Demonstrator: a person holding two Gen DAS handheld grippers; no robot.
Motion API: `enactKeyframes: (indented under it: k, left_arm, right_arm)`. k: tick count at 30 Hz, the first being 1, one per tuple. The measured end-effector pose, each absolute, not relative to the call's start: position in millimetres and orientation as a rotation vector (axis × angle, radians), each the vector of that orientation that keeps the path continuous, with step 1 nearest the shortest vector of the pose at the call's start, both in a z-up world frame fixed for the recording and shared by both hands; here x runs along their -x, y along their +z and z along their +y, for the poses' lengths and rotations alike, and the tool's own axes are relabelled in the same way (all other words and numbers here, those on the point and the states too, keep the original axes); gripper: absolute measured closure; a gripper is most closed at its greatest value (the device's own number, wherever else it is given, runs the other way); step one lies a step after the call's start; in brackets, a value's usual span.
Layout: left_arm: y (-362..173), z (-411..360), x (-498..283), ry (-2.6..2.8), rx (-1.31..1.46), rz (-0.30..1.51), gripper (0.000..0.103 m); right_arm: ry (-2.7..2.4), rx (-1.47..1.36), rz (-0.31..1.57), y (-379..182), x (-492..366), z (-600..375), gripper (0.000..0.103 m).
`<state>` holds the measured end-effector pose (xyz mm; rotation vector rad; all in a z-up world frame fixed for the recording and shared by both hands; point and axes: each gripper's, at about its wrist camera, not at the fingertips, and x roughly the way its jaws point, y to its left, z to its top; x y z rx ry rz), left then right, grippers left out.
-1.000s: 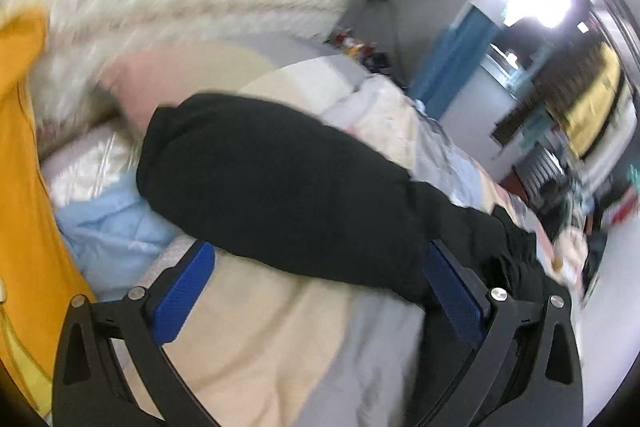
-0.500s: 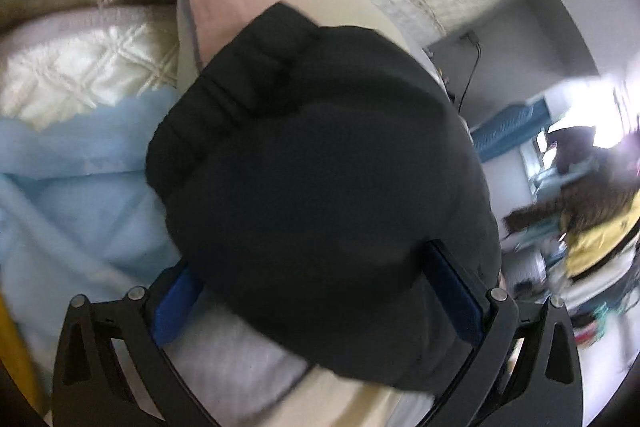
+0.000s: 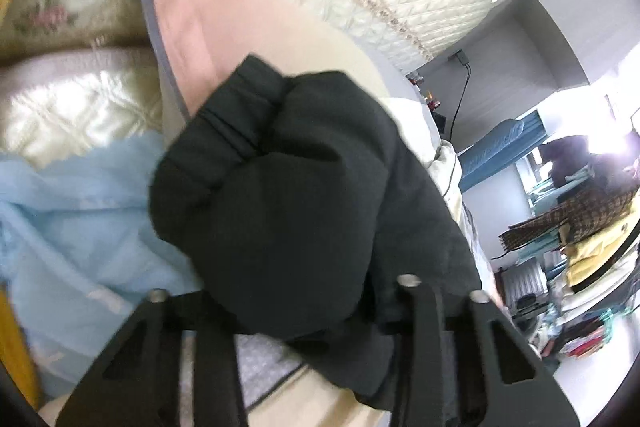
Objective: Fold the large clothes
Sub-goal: 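Lift the sleeve with the left gripper and fold it across the jacket body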
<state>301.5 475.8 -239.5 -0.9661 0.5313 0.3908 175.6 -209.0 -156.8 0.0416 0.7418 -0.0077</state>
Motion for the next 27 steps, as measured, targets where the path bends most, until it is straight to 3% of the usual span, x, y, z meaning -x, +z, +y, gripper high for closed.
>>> enactKeyframes:
  k: [5, 15, 27]
  left_arm:
    - [-209, 467, -288, 0.437, 0.916, 0.522, 0.091]
    - [-89, 404, -282, 0.466, 0.606, 0.442, 0.095]
    - [30, 256, -314, 0.385, 0.160, 0.379, 0.094]
  right_arm:
    - [0.005, -0.036, 0.722, -154, -168, -213, 0.000]
    - [0.038, -0.034, 0.691, -147, -156, -220, 0.000]
    - [0.029, -0.070, 0.646, -140, -155, -249, 0.000]
